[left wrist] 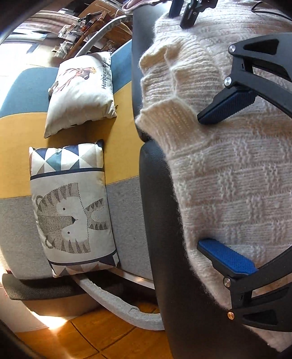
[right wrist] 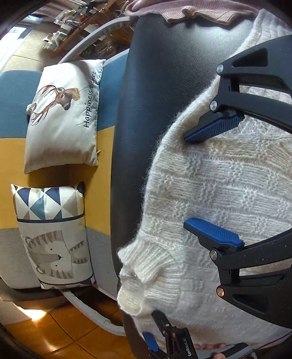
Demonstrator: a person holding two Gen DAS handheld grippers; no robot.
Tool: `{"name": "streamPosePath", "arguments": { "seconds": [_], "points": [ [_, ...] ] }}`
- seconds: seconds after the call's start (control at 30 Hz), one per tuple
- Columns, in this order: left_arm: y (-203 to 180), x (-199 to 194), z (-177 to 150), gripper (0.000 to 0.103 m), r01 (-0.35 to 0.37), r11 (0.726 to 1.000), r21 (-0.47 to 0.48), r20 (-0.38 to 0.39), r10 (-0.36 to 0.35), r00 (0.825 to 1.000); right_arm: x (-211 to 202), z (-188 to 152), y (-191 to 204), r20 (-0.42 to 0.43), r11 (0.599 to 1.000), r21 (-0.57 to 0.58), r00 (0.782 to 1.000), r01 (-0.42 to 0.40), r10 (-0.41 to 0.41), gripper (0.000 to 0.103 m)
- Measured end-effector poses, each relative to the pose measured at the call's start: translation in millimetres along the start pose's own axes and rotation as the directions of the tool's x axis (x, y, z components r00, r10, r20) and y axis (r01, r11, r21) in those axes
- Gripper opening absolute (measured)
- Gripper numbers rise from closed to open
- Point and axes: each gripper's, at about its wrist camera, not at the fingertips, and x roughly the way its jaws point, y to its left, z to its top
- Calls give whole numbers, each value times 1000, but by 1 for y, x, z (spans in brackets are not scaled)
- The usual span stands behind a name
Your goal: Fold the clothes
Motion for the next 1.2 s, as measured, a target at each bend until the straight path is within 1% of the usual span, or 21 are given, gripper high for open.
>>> {"name": "streamPosePath", "arguments": {
  "seconds": [0.13,0.23,0.33,0.37,0.43,0.53,0.6,0.67,0.77,0.8,0.83,0.9,0.97,1.0,1.03,1.13,1.2],
  "points": [
    [3,1,3,103,6,1000,-5,6,-6,1000,1,2,-1,8,1000,0,1000,1,-1,76],
    [4,-3,2,103,18,1000,-9,3,-18,1000,-6,1,-3,20,1000,5,1000,6,-7,76],
    [4,-12,5,102,50,998,-44,7,-50,999,-19,3,-5,69,999,21,997,24,-26,76],
    [1,-14,7,102,60,997,-48,8,-59,998,-21,3,-8,71,999,28,997,32,-33,76],
    [-14,-22,10,102,101,995,-23,19,-100,995,-22,4,-14,66,998,45,996,51,-54,76],
    [-45,-34,12,102,194,980,42,37,-195,980,-22,-3,-33,49,992,105,996,75,-81,76],
    [-77,-38,12,102,281,955,95,23,-284,958,-24,-10,-47,41,985,148,995,85,-92,76],
    [-107,-36,12,102,344,929,136,-4,-347,938,-25,-17,-57,36,982,168,995,86,-94,76],
    [-146,-23,14,102,378,911,164,-45,-376,926,-17,-24,-62,7,984,154,996,85,-87,76],
    [-157,-13,15,102,364,916,170,-65,-358,932,-15,-25,-61,7,987,138,996,87,-89,76],
    [-164,-6,15,102,330,926,182,-70,-323,944,-14,-25,-62,10,988,126,996,89,-91,76],
    [-169,-1,15,102,261,935,238,-36,-260,965,-13,-23,-67,14,988,127,996,91,-94,77],
    [-165,3,17,102,231,939,257,-27,-232,972,-10,-20,-76,16,985,144,996,89,-92,81],
    [-161,4,17,102,231,938,257,-18,-234,972,-8,-19,-81,11,984,163,997,75,-78,84],
    [-159,4,17,102,234,938,256,-14,-238,971,-8,-19,-83,9,983,169,998,66,-69,85],
    [-159,1,15,102,231,938,259,-8,-237,971,-10,-19,-80,1,986,150,997,73,-74,84],
    [-159,-3,13,102,232,940,250,-17,-236,972,-20,-23,-79,12,985,159,998,60,-62,84]
  ]
}}
